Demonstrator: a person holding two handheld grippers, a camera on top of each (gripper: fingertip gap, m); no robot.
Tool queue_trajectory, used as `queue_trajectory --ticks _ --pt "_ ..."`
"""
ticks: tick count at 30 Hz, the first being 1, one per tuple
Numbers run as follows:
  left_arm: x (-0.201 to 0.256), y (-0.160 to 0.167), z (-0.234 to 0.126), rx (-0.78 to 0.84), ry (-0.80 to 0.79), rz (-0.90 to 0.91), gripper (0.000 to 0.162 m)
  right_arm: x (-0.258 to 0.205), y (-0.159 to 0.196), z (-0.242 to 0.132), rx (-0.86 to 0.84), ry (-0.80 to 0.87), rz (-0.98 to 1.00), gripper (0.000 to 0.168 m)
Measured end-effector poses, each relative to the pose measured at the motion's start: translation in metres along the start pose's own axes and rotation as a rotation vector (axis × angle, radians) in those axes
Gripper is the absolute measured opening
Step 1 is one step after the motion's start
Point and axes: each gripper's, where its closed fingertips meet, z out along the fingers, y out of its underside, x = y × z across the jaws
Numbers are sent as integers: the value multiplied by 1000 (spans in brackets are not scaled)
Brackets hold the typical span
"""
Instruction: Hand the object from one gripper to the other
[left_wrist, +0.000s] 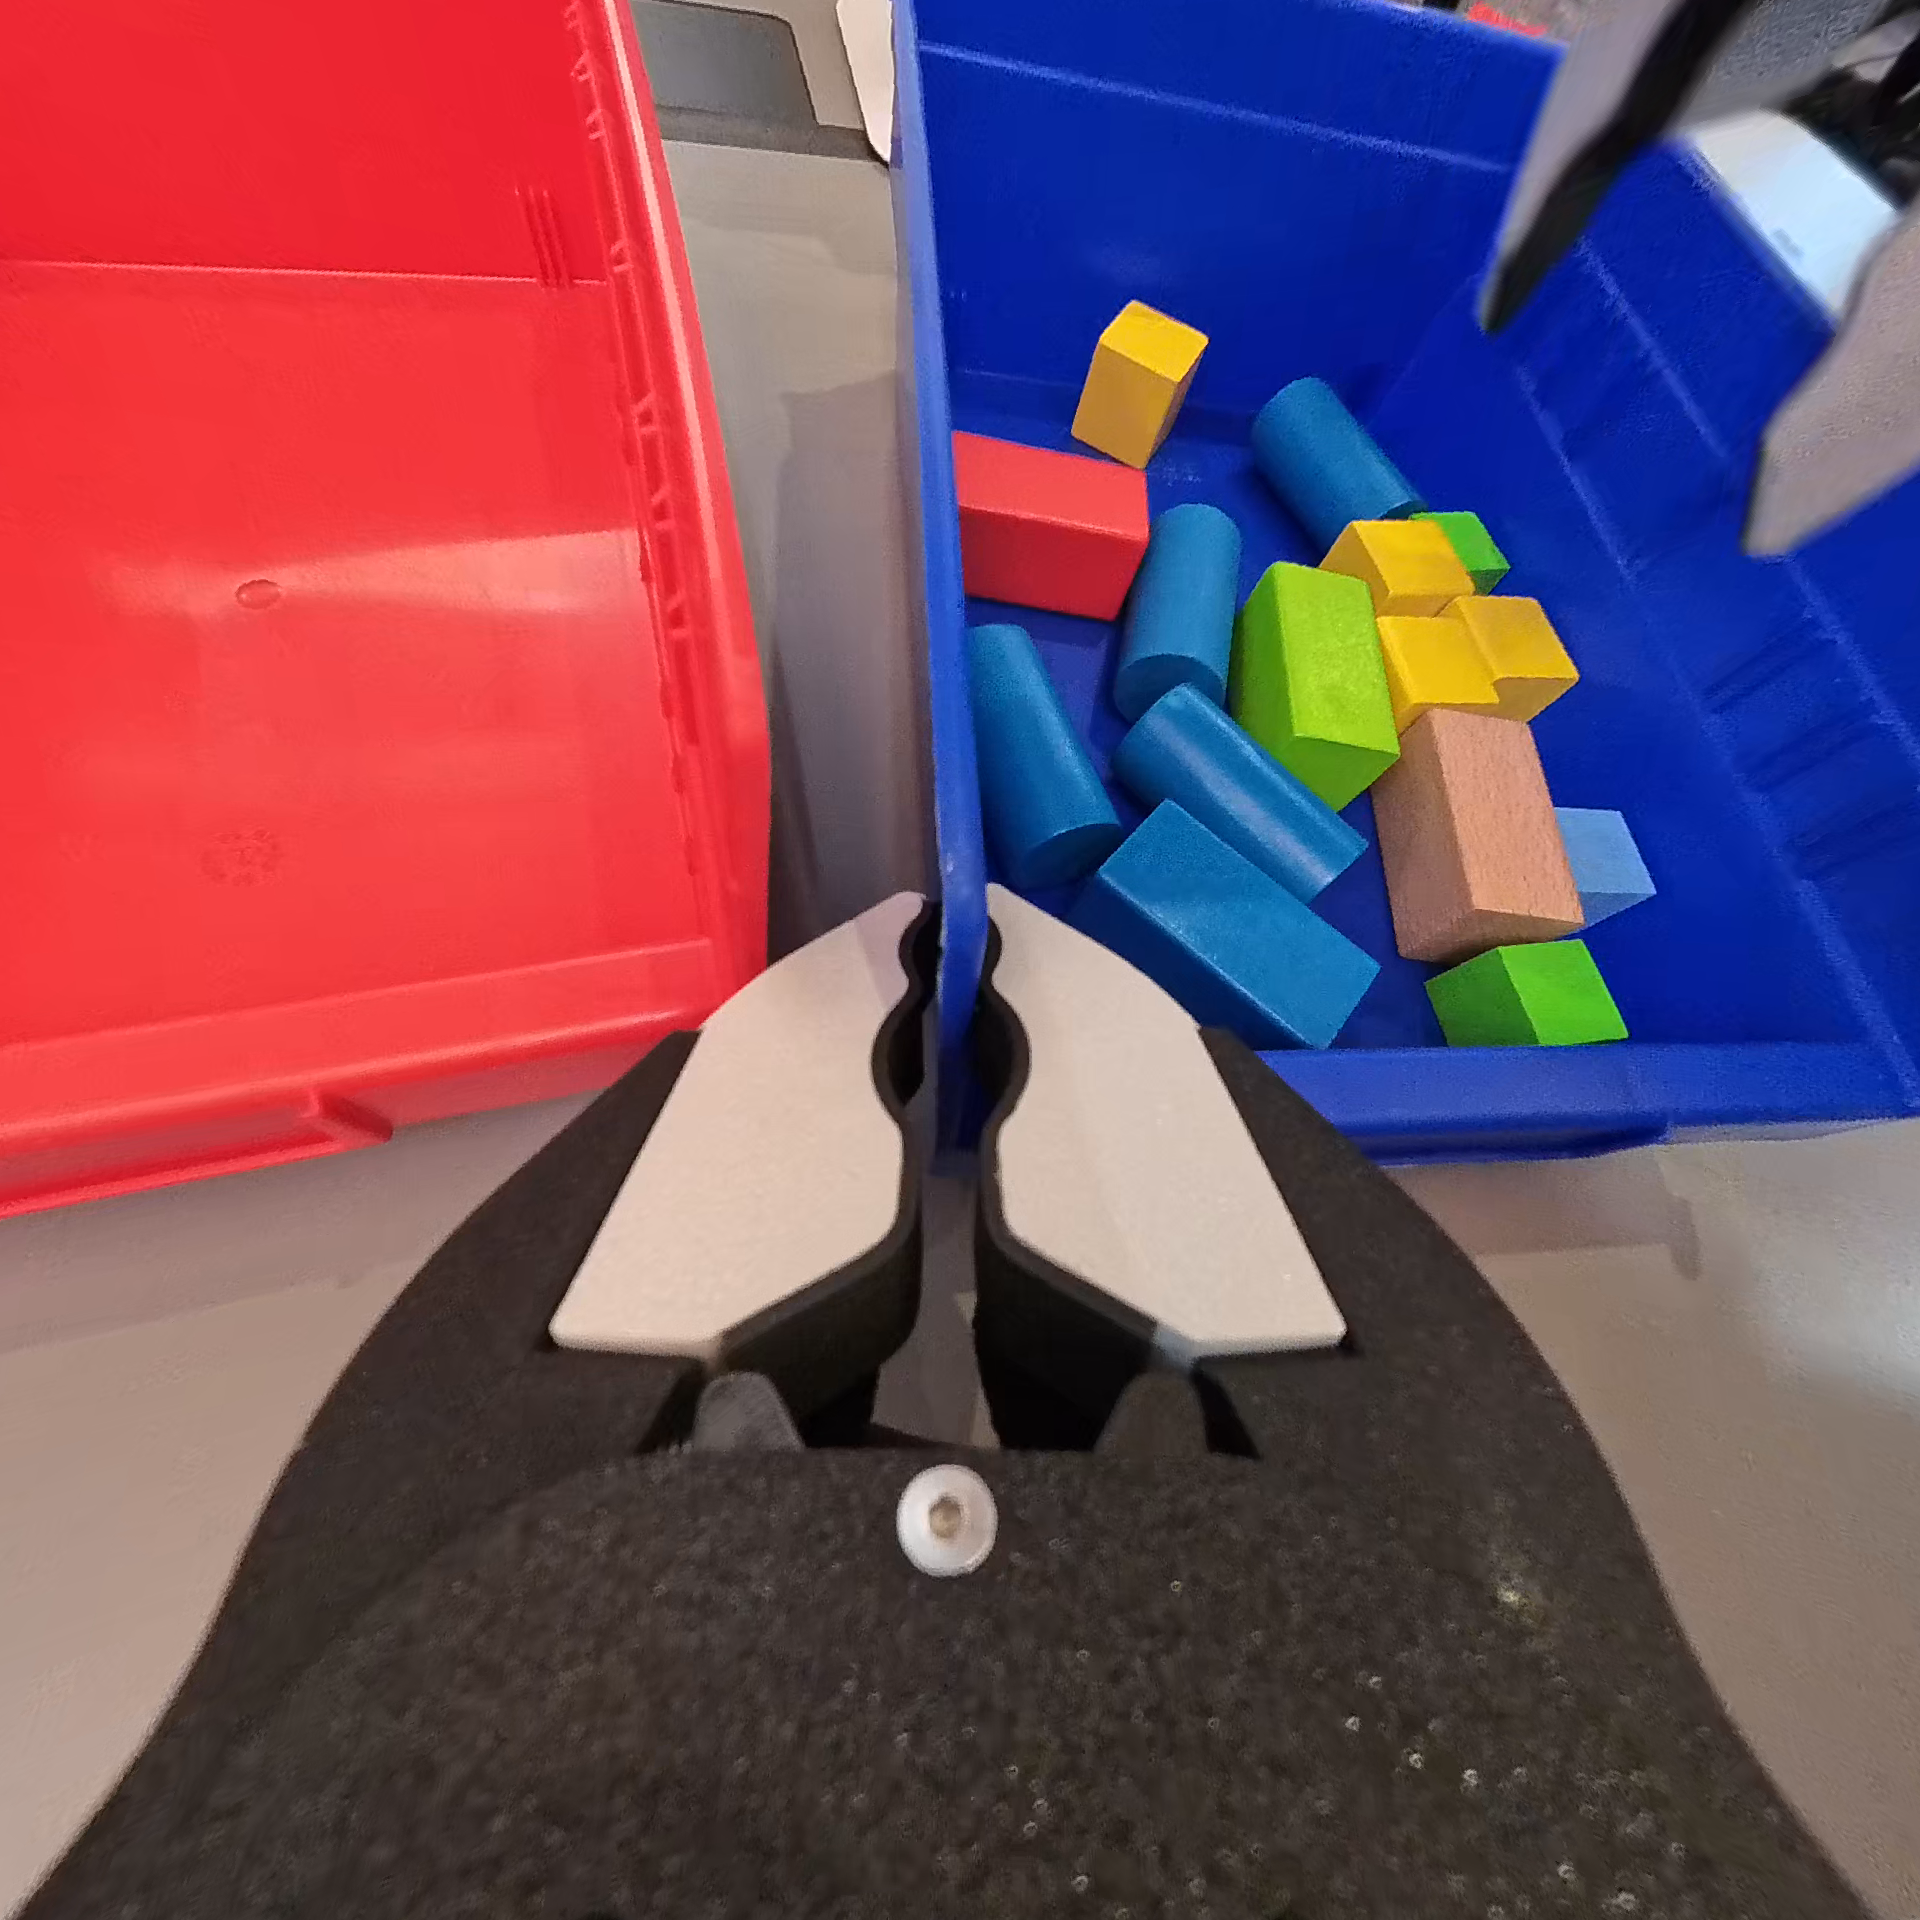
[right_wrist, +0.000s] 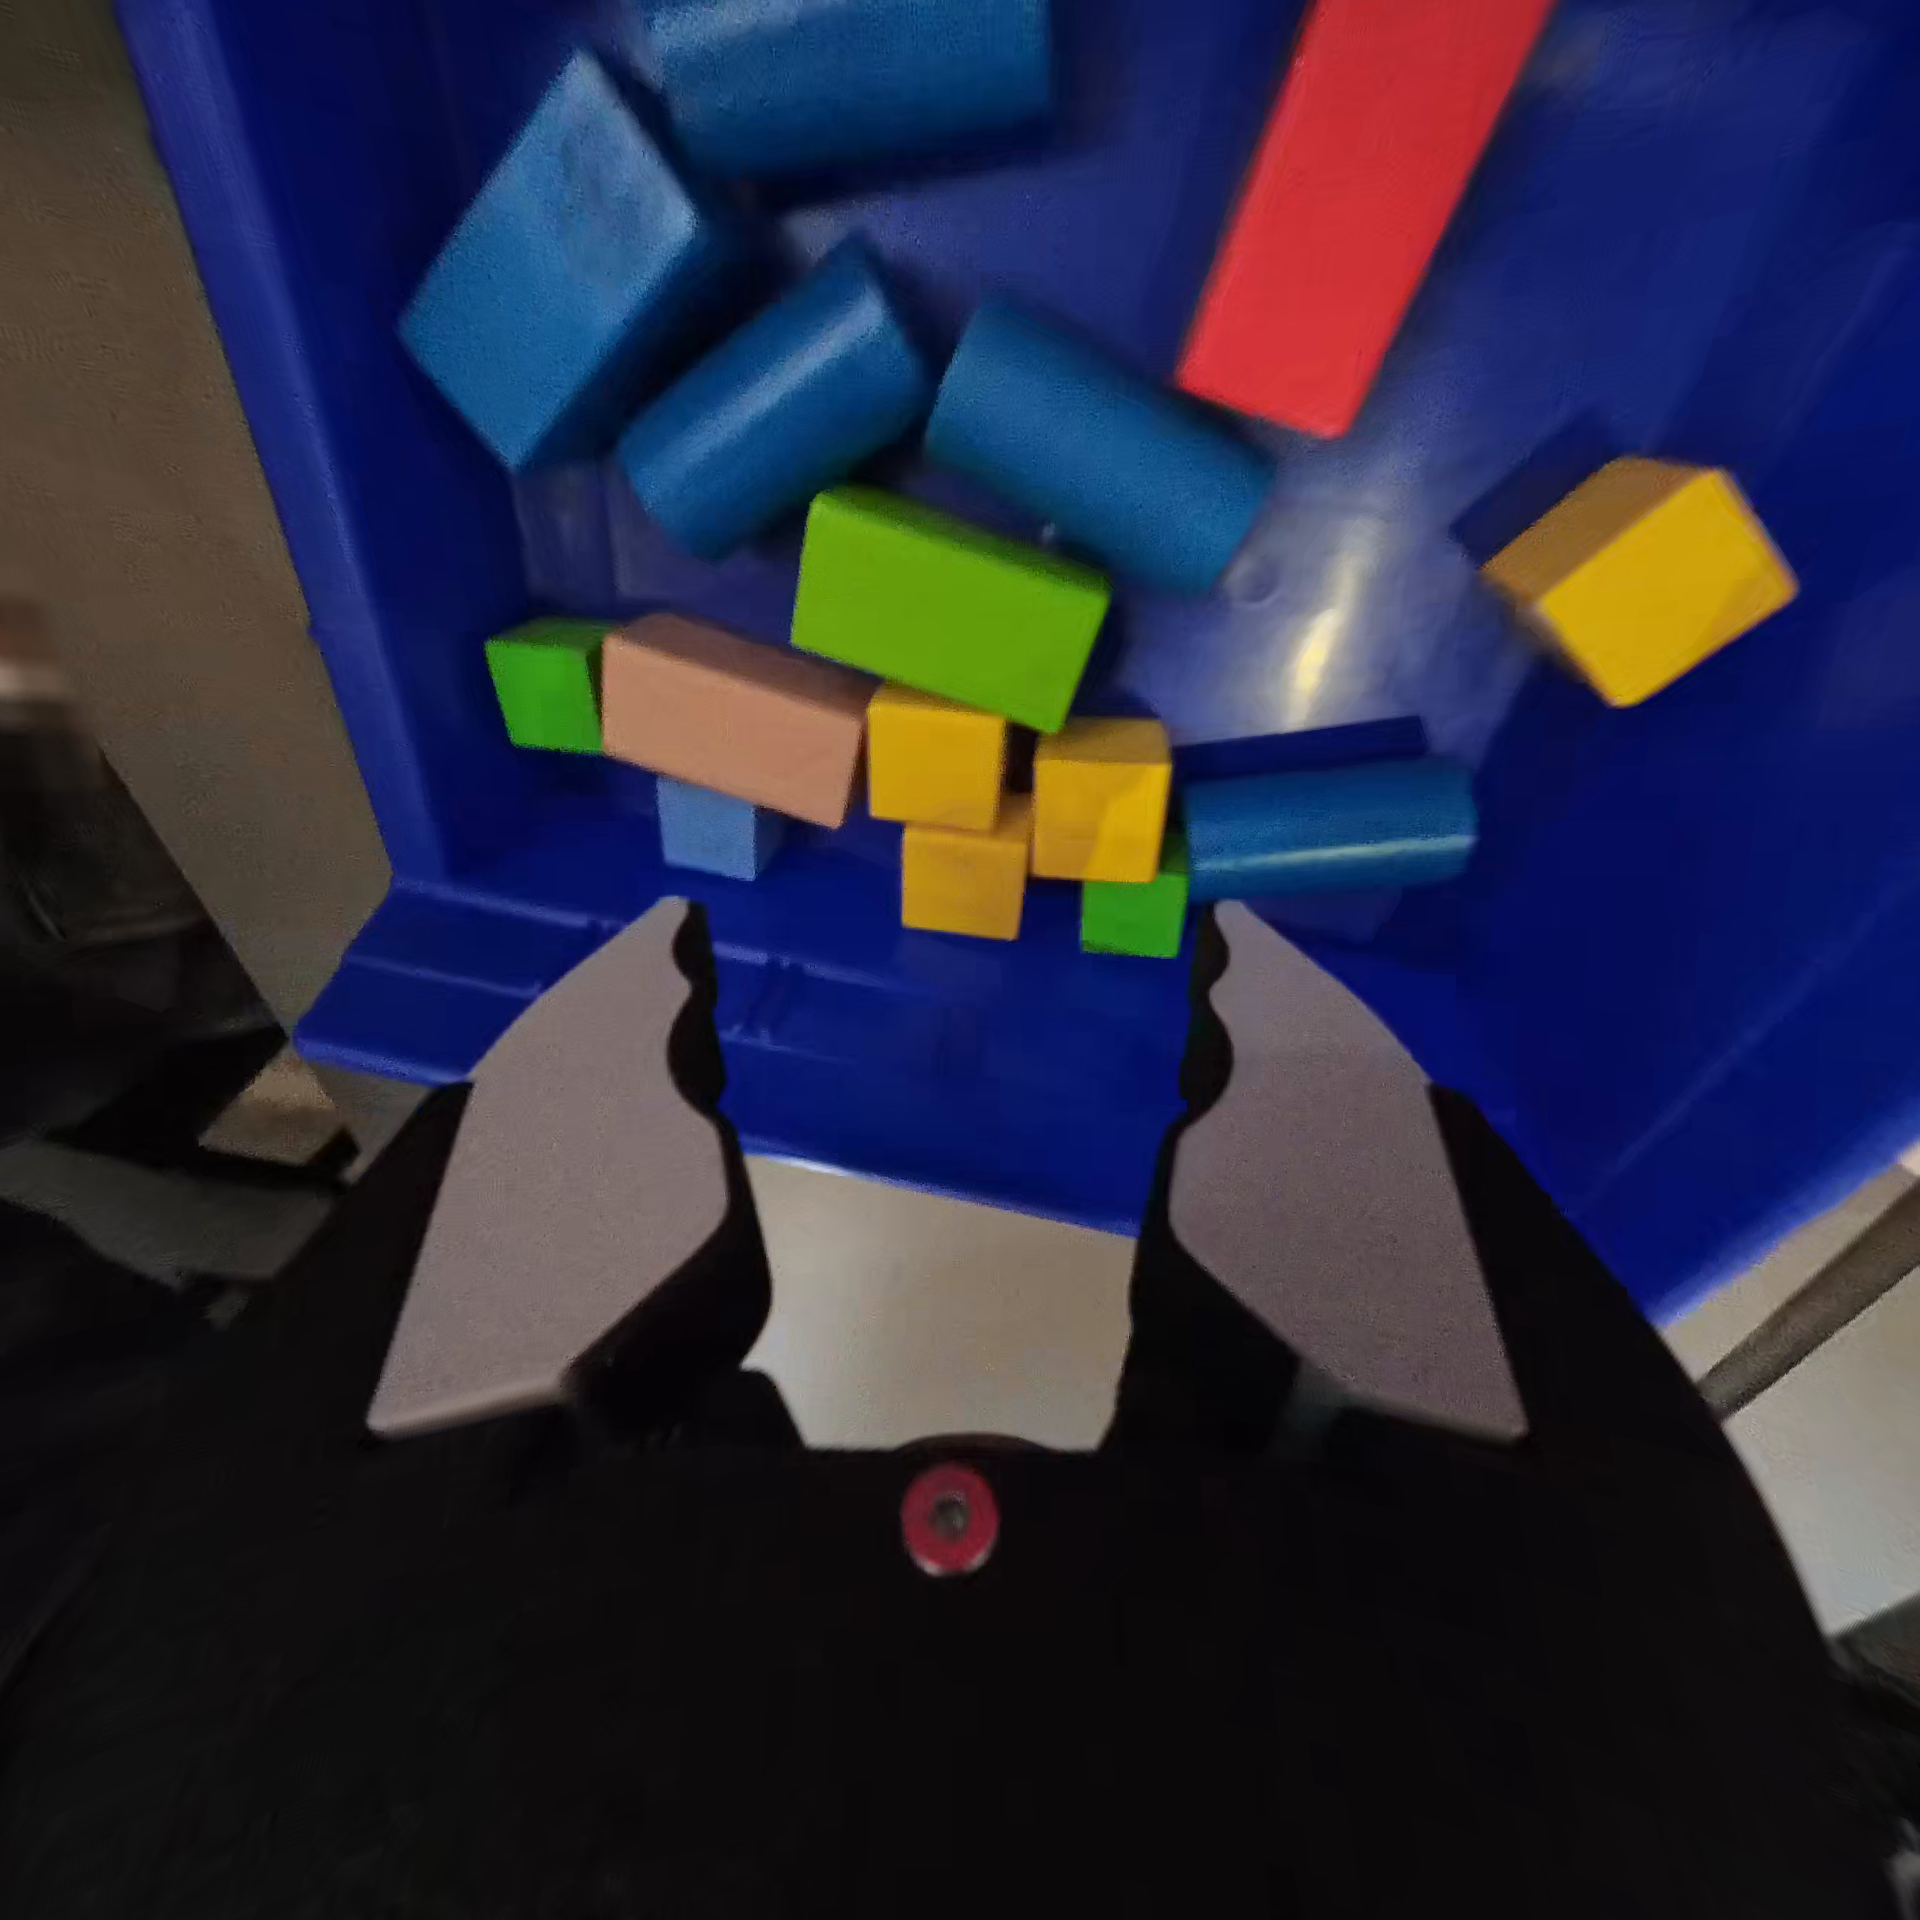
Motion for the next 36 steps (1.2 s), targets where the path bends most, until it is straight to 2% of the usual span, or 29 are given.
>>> queue_trajectory --ticks 1,3,4,6,7,9,10,11,13,14,15,16,17,19,22,24,29,32,36 --pt "0 0 0 0 0 0 4 -5 6 8 -60 26 -39 83" --pt "0 0 0 0 0 0 4 19 16 21 -204 248 -143 96" --pt "0 0 0 0 2 1 4 24 20 27 -279 269 -169 101" --pt "1 0 0 -3 3 2 4 21 11 40 -280 177 -104 109" --pt "1 0 0 -3 4 2 4 30 16 47 -348 195 -98 112" --pt "2 0 1 -3 7 4 4 50 32 62 -536 244 -21 126" --pt "1 0 1 -2 8 4 4 59 36 67 -596 271 -2 142" --pt "1 0 1 -1 9 3 4 68 31 68 -597 307 -34 146" --pt "-1 0 0 4 -12 20 5 79 9 62 -456 362 -135 127" --pt "-3 0 -1 3 -32 41 6 83 -10 58 -316 390 -142 108" --pt "-4 0 -1 3 -44 56 6 88 -34 48 -134 439 -144 71" --pt "-4 0 -1 5 -48 55 7 85 -54 34 25 443 -162 54" --pt "-4 0 -1 6 -45 46 8 84 -70 16 158 482 -171 48" --pt "-4 0 -1 7 -37 27 8 76 -80 -11 284 516 -201 54" --pt "-5 0 -1 6 -46 33 7 70 -72 -29 304 505 -150 67" --pt "-4 0 0 5 -47 34 6 60 -69 -39 377 419 -92 64" --pt "-4 0 0 6 -39 19 5 50 -44 -41 354 427 63 61" --pt "-5 0 0 6 -37 15 5 9 -40 -53 555 440 161 65" --pt "-5 0 -1 7 -42 15 5 -59 -8 -46 865 514 412 79"
